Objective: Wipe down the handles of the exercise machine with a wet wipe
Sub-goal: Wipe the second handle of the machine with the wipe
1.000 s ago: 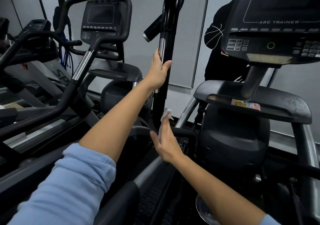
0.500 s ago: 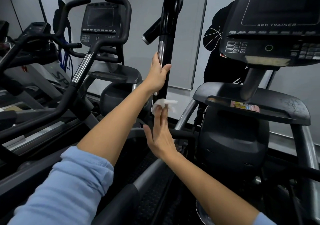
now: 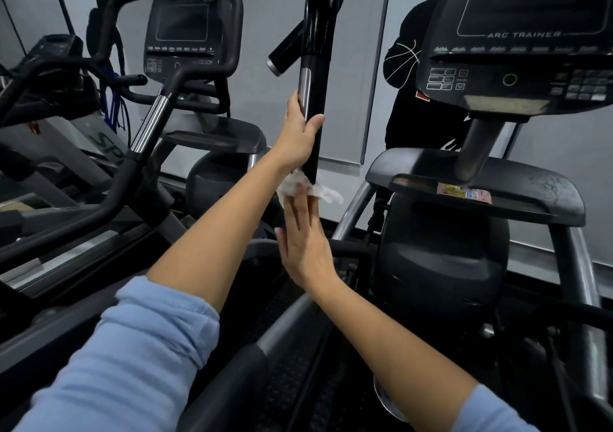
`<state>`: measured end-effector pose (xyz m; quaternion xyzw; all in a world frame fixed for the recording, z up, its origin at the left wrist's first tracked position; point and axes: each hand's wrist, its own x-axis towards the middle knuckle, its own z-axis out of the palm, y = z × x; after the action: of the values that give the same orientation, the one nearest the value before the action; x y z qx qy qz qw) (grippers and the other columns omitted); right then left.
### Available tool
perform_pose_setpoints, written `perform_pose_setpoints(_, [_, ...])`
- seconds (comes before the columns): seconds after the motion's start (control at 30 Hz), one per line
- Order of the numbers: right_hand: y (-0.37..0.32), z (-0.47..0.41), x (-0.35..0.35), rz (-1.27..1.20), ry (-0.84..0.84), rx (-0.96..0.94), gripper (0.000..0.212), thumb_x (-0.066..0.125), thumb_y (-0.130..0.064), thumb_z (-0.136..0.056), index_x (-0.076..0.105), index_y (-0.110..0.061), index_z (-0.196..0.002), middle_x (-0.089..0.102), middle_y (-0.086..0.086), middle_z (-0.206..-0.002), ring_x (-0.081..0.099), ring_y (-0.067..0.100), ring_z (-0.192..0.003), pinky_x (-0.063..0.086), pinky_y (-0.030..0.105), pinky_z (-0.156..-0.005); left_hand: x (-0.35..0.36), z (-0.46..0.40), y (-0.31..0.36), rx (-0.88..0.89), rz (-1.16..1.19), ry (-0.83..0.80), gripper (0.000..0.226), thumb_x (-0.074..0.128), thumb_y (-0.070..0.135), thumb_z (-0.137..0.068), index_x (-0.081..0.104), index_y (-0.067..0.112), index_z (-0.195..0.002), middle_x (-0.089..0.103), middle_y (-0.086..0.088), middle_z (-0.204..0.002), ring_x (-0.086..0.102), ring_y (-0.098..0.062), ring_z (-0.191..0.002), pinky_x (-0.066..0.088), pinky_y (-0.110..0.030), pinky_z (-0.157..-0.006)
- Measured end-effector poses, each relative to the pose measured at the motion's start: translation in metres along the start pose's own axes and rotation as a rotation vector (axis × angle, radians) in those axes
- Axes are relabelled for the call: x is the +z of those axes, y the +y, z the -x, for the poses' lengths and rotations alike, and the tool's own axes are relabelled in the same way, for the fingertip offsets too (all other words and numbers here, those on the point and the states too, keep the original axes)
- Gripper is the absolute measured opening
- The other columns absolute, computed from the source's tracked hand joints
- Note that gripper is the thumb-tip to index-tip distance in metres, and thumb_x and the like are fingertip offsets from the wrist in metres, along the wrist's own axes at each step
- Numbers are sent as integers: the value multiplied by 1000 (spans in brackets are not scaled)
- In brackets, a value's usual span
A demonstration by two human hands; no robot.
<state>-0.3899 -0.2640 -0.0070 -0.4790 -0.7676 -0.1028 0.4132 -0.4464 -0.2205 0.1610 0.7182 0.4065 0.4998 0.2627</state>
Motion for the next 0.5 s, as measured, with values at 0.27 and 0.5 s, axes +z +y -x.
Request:
perform_pose_setpoints(0.27, [22,38,8,201,-66,-130,61,43,-23,-92,21,-9,-147,-1,9,-159,19,32,-139,40,45,-107,0,3,1,10,-6,7,63,41,18,-98,4,6,-148,22,-12,-153,23,-23,-141,21,-43,-118])
perform_pose_setpoints(0.5, [9,16,-4,109,-21,-68,85,58,11,-72,22,-9,-146,13,15,-154,24,41,-139,56,34,-80,0,6,3,6,5,20,60,41,17,-99,7,7,-147,28,-11,-150,29,-22,-138,24,-37,-116])
